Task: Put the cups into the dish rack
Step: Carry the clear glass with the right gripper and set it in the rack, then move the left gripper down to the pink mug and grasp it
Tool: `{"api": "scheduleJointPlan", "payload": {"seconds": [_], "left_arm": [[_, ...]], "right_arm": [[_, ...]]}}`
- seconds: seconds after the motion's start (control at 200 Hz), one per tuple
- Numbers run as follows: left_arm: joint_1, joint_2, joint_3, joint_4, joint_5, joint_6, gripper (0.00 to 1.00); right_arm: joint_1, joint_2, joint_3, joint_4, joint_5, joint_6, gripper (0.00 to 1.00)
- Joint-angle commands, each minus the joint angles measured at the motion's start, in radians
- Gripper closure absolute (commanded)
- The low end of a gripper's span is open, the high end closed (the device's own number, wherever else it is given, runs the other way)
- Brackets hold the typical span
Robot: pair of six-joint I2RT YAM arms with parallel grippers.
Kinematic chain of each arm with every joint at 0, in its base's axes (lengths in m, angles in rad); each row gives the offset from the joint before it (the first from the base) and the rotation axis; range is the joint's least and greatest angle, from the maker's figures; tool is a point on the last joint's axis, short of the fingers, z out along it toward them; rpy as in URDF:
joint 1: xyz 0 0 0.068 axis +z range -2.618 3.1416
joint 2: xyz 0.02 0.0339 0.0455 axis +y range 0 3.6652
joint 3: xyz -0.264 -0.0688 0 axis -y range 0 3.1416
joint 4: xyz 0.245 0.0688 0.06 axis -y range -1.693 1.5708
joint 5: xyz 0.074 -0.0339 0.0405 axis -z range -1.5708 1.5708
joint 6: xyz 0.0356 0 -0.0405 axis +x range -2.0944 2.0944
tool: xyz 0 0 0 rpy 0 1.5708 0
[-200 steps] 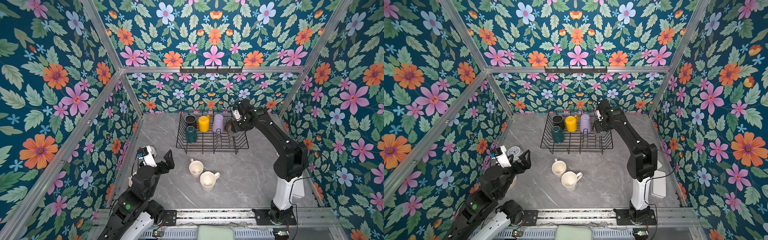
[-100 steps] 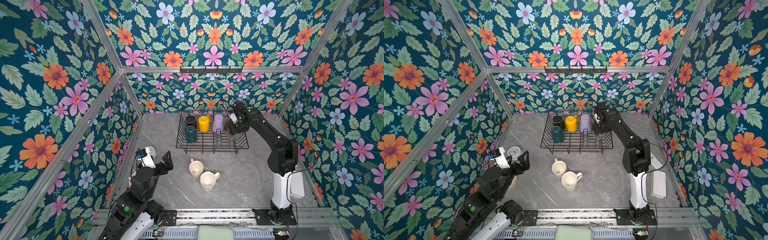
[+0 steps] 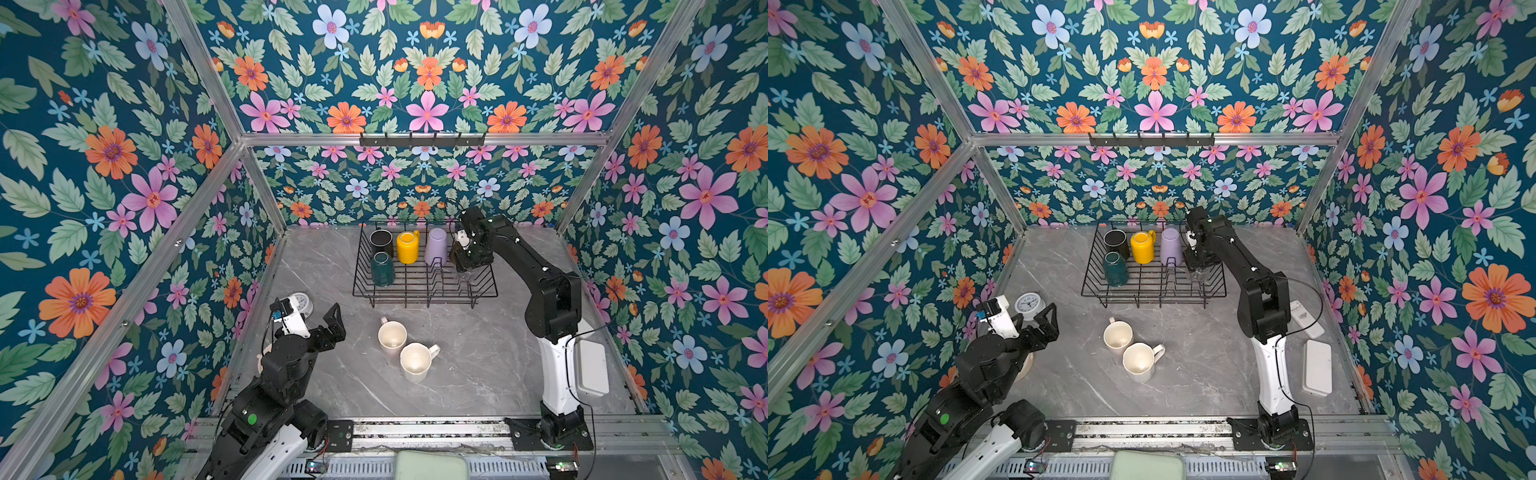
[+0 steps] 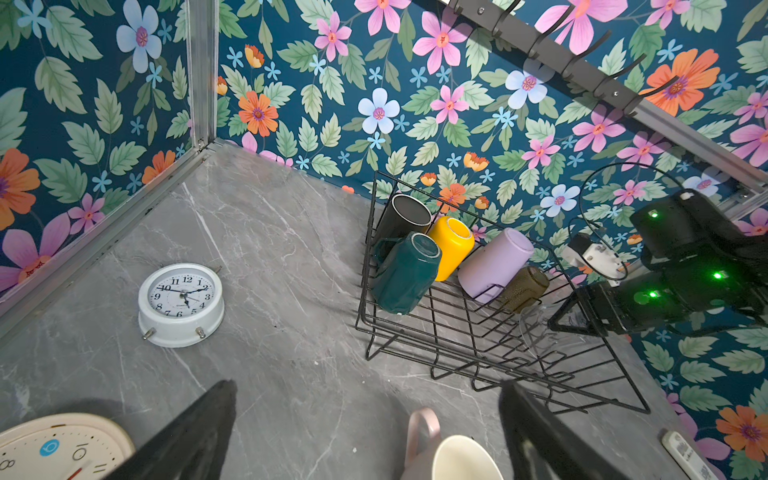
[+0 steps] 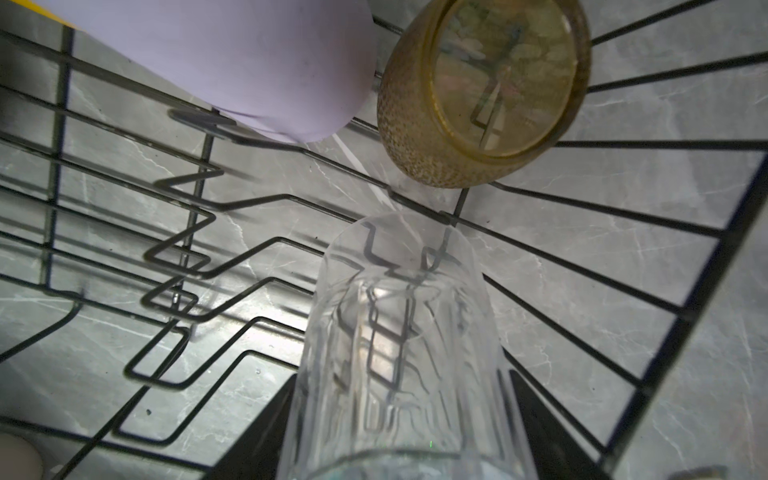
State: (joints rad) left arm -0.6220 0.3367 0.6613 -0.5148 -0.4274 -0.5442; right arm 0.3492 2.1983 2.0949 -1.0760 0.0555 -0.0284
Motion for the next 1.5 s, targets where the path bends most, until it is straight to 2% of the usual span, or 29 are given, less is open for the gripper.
{"api": "scheduleJointPlan", "payload": {"seconds": [0.0, 0.065, 0.335, 0.545, 0.645, 0.68, 0.785, 1.13, 1.295, 1.495], "left_arm": [[0.001, -0.001, 0.006, -0.008, -0.012, -0.006, 0.0], [0.001, -0.001, 0.009, -0.016, -0.023, -0.017, 0.0], [0.001, 0.012, 0.015, -0.033, -0.041, -0.035, 0.0], [0.001, 0.01, 0.017, -0.042, -0.044, -0.046, 0.0], [0.001, 0.01, 0.014, -0.044, -0.046, -0.051, 0.0], [0.001, 0.01, 0.015, -0.045, -0.045, -0.052, 0.0], [0.001, 0.01, 0.016, -0.05, -0.046, -0.057, 0.0], [0.001, 0.01, 0.014, -0.065, -0.034, -0.082, 0.0], [0.001, 0.026, 0.013, -0.076, 0.002, -0.095, 0.0], [0.001, 0.116, 0.049, -0.144, 0.078, -0.112, 0.03]], "right_arm": [[-0.002, 0.018, 0.027, 0.004, 0.042, -0.004, 1.0], [-0.002, 0.028, 0.035, 0.0, 0.048, -0.001, 0.98], [-0.002, 0.043, 0.024, 0.001, 0.04, 0.004, 0.45], [-0.003, 0.026, 0.016, 0.011, 0.04, 0.005, 0.29], [-0.002, 0.021, 0.014, 0.015, 0.042, 0.008, 0.27], [-0.002, 0.018, 0.012, 0.017, 0.044, 0.011, 0.23], [-0.002, 0.005, 0.006, 0.022, 0.038, 0.016, 0.19], [-0.002, -0.095, -0.037, 0.061, 0.022, 0.04, 0.17], [-0.002, -0.248, -0.172, 0.171, -0.031, 0.085, 0.17], [-0.001, -0.49, -0.45, 0.37, -0.109, 0.156, 0.16]]}}
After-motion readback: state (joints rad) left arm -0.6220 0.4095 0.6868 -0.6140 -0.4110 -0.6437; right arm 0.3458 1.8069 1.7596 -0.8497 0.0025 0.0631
